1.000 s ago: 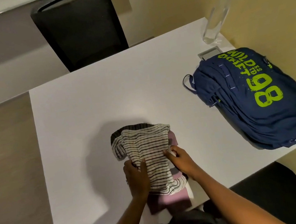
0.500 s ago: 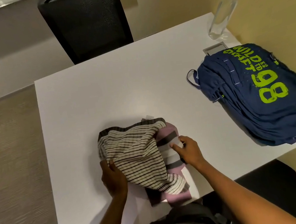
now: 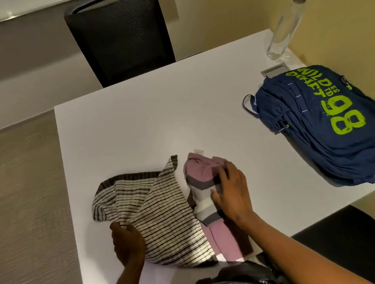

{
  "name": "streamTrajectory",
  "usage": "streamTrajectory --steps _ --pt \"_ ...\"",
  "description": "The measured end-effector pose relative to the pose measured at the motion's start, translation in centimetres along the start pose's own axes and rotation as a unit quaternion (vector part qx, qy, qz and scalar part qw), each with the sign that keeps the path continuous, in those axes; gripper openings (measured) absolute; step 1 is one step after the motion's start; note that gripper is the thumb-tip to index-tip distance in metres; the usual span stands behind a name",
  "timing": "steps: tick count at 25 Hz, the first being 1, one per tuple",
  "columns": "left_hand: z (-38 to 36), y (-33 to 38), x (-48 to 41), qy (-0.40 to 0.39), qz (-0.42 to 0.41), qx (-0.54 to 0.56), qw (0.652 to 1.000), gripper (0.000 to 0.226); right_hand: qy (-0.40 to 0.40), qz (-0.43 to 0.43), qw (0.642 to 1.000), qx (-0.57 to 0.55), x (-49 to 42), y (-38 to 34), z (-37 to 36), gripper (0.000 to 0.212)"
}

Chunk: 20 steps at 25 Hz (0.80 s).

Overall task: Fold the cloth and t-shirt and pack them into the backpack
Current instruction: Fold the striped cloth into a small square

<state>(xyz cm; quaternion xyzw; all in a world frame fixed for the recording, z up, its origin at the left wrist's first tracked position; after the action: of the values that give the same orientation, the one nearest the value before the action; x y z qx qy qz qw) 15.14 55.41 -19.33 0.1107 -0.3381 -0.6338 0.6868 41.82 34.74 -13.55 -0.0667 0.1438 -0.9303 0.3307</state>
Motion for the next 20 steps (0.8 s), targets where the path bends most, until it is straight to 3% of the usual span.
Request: streamTrajectory --steps 3,6,10,14,20 --pt "-1.1 1.3 2.2 -0.04 -0.123 -0.044 0.991 0.066 -0.094 0.054 0.99 0.09 0.3 -1.9 -2.4 0.082" --pt "-3.5 1.7 3.8 -0.126 -0.243 -0.175 0.946 0.076 -0.137 0.081 0.978 0.137 1.0 -3.1 -4.8 0.075" --pt "-6.2 -0.4 4.0 -0.181 -0.23 -0.303 0.907 0.086 -0.169 0.089 0.969 0.155 2.5 -3.7 -7.9 0.07" --pt "-7.1 -1.1 3.8 -0.204 -0.19 -0.332 0.901 0.087 -0.167 0.099 0.969 0.154 2.1 -2.1 -9.8 0.062" --pt "-8.0 -0.8 4.3 -0.175 -0.189 -0.348 0.901 0.094 -0.147 0.11 0.968 0.169 -2.3 4.6 -8.0 0.061"
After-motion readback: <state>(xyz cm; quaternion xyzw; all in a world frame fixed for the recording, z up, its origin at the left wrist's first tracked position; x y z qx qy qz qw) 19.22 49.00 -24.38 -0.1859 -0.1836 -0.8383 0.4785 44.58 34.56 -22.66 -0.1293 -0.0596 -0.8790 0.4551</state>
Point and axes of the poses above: each hand's wrist, its own x-axis away from the middle knuckle, its own z-axis out of the back of the hand, y = z × x, the point moved 3 cm from there along -x, towards the middle knuckle, and after that the axes turned 5 degrees about x, right-handed, at the moved point
